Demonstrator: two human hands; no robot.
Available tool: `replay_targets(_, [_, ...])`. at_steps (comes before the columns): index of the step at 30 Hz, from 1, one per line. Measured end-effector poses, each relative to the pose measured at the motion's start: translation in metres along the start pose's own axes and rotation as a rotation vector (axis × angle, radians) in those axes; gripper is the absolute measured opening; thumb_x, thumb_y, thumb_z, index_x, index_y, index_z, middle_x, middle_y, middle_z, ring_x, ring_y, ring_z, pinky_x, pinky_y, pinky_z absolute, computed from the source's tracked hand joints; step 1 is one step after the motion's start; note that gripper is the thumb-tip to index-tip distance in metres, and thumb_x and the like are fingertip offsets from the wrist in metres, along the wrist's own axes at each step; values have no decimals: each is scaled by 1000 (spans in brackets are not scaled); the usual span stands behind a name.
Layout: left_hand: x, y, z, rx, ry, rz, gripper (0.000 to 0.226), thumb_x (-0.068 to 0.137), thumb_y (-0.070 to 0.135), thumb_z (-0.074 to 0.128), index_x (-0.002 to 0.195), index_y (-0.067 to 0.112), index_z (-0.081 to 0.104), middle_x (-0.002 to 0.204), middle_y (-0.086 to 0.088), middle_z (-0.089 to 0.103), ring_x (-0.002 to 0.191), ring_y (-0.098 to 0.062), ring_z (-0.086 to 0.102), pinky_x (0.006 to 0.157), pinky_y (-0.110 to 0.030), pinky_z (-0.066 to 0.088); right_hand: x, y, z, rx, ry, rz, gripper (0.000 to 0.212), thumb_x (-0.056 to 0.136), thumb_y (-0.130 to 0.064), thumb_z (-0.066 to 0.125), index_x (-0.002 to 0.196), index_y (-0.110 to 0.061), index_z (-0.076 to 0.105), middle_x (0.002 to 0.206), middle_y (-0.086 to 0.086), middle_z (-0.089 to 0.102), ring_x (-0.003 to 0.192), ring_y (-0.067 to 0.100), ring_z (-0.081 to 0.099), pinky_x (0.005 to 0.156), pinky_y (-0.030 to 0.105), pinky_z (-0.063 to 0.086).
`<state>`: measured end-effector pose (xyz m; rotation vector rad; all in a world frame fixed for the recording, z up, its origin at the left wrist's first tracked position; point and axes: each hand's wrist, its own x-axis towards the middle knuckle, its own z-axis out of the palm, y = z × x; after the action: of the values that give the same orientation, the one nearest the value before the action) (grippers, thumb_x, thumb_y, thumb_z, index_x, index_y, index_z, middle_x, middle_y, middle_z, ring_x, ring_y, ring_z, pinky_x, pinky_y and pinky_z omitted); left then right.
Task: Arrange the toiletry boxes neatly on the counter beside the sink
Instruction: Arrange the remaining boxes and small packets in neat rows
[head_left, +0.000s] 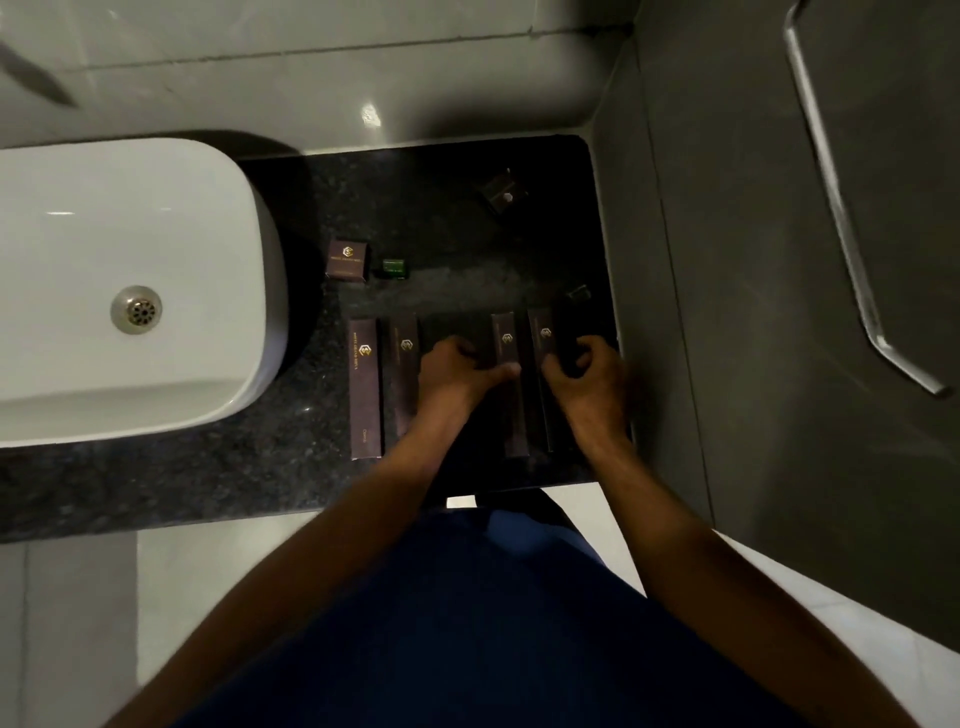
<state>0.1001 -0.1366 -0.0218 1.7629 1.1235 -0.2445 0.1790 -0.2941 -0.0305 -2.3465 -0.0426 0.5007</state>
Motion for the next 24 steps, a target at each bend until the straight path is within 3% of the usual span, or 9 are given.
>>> replay_targets(3, [22, 1, -62, 39, 68, 138, 39, 71, 28, 83, 102, 23, 61, 95, 5, 64, 88, -16, 65, 72, -26, 53, 29, -30, 1, -54, 123, -89, 27, 79, -32, 63, 100, -16, 63, 97, 9, 65, 85, 27, 63, 69, 38, 53])
replay_targets(5, [43, 2, -109, 185, 184, 257, 32, 81, 16, 72, 110, 12, 60, 107, -9, 64, 98, -28, 64, 80, -32, 51, 56, -58, 6, -61, 134, -158, 20, 79, -19, 64, 98, -11, 65, 98, 13, 66, 89, 30, 63, 76, 43, 54])
replay_targets(8, [82, 9, -159, 551, 235, 322, 40, 85, 15, 63, 123, 3, 55, 123, -27, 52, 110, -45, 52, 92, -44, 43, 83, -100, 21, -37, 28, -215, 20, 77, -11, 64, 97, -11, 64, 104, 12, 64, 92, 25, 62, 76, 31, 51])
replay_targets(12, [120, 15, -178, 788, 113, 410, 49, 91, 20, 58, 135, 3, 44, 136, -29, 43, 121, -49, 42, 103, -52, 36, 113, -135, 47, -63, -14, -151, 24, 75, -10, 68, 99, -10, 64, 114, 13, 61, 100, 26, 60, 79, 26, 44])
replay_targets(14, [130, 16, -176, 785, 75, 472, 37, 90, 17, 61, 121, -2, 54, 122, -31, 53, 111, -48, 50, 93, -50, 42, 131, -146, 55, -35, 7, -23, 39, 74, -14, 73, 112, -10, 61, 124, 15, 57, 111, 29, 58, 91, 32, 49])
replay_targets(18, [138, 15, -169, 722, -2, 442, 26, 87, 17, 66, 95, -7, 67, 97, -31, 67, 91, -43, 64, 75, -42, 48, 161, -163, 71, -55, -18, 115, 77, 80, -32, 75, 145, -18, 38, 151, 19, 32, 135, 35, 40, 112, 45, 37])
replay_targets(21, [137, 10, -160, 659, -26, 460, 26, 83, 16, 69, 97, -5, 68, 101, -30, 67, 97, -40, 62, 80, -41, 48, 176, -173, 86, -180, -72, 64, 72, 87, -42, 66, 148, -21, 33, 158, 20, 18, 143, 37, 28, 116, 47, 29])
replay_targets(24, [137, 17, -149, 601, -45, 459, 33, 76, 19, 75, 101, -1, 67, 110, -26, 63, 106, -37, 55, 84, -36, 42, 181, -173, 93, -322, -106, -47, 62, 89, -37, 65, 143, -17, 42, 159, 20, 17, 143, 38, 26, 117, 46, 28])
